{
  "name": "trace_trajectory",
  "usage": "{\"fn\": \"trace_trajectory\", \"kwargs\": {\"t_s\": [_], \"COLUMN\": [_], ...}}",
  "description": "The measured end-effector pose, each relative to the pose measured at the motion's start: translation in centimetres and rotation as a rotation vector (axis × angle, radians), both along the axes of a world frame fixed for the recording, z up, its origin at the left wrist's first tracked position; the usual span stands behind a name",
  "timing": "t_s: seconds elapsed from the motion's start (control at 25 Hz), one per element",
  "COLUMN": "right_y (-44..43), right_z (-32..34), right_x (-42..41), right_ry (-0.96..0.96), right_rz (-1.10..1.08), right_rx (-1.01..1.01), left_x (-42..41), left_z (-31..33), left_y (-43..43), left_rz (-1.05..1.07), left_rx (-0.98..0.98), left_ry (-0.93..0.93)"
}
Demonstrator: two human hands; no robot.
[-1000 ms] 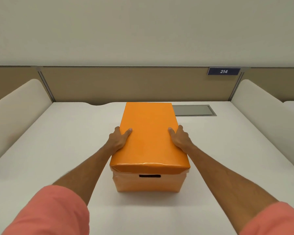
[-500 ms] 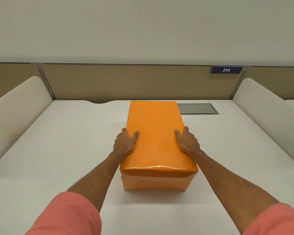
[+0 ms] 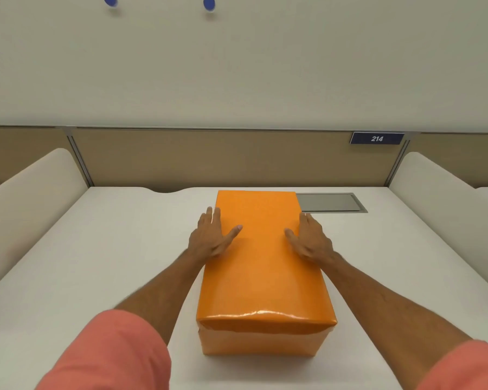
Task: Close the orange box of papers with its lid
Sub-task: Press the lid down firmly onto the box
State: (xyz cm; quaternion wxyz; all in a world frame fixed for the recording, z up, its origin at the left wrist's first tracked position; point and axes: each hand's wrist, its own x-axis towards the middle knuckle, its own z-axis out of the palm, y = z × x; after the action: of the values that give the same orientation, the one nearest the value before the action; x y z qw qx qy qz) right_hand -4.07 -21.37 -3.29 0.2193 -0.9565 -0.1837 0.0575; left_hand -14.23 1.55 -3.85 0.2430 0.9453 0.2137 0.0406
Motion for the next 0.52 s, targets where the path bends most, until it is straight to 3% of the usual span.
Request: {"fn": "trace_trajectory", "kwargs": {"t_s": [0.28, 0.52], "right_y": [2.4, 3.1], "right_z": [-1.4, -3.0], "right_x": [5.1, 5.5], "right_ry": [0.152, 0.071], "right_rz": [0.067, 0.032], "right_rx": [-0.051, -0.011], "left_x": [4.6, 4.7], "left_z": [-1.1, -2.8], "left_y": [-0.2, -0.4], "left_rz": [-0.008, 0.027], "left_rx": [-0.015, 0.085], "left_ry": [0.085, 0.024]}}
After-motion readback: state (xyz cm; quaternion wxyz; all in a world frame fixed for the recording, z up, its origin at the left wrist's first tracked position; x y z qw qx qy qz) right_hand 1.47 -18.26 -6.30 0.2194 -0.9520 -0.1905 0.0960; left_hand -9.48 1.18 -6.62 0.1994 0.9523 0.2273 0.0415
